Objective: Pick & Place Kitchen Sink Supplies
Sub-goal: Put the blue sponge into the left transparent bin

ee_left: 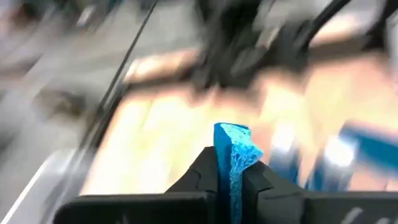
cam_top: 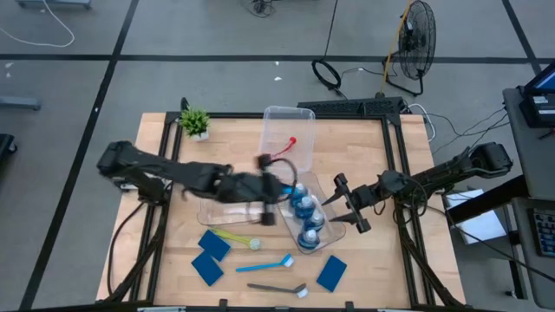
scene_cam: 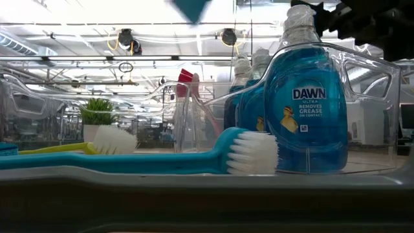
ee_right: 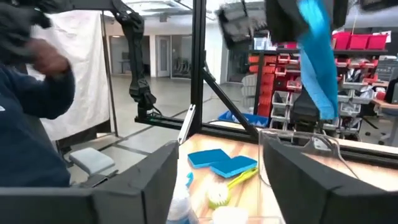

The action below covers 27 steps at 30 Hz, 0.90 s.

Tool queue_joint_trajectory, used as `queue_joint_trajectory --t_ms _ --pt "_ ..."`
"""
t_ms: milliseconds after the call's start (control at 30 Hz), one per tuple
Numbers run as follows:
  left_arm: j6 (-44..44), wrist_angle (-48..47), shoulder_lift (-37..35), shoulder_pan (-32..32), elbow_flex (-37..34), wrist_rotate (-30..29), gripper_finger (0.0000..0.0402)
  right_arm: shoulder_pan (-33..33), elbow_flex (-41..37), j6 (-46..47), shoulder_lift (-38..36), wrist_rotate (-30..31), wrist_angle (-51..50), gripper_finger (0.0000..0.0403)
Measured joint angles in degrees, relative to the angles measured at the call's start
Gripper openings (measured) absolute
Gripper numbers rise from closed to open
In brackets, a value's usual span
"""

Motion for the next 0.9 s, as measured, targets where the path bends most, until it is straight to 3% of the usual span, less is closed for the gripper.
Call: queue_joint_trajectory --t_ms 133,267,500,900 --pt "-17.4 -25.3 -3.2 -3.6 0.0 -12.3 0.0029 0.0 0.0 -0.1 0.0 0.3 0.2 0.0238" --pt "-31.8 -39.8 -3.2 -5.7 -0.1 -14.0 0.0032 0.0 0.0 -0.3 0.0 0.3 0.4 0.0234" --pt "-41.1 -48.7 -2.8 -5.4 -3.7 -13.7 0.0034 0.0 0.0 -0.1 0.0 0.4 0.6 0.0219" --pt "-48.8 -49.0 -2.8 -4.0 -6.1 -9.2 0.0038 0.0 0.0 -0.1 0.0 0.4 -0.5 0.0219"
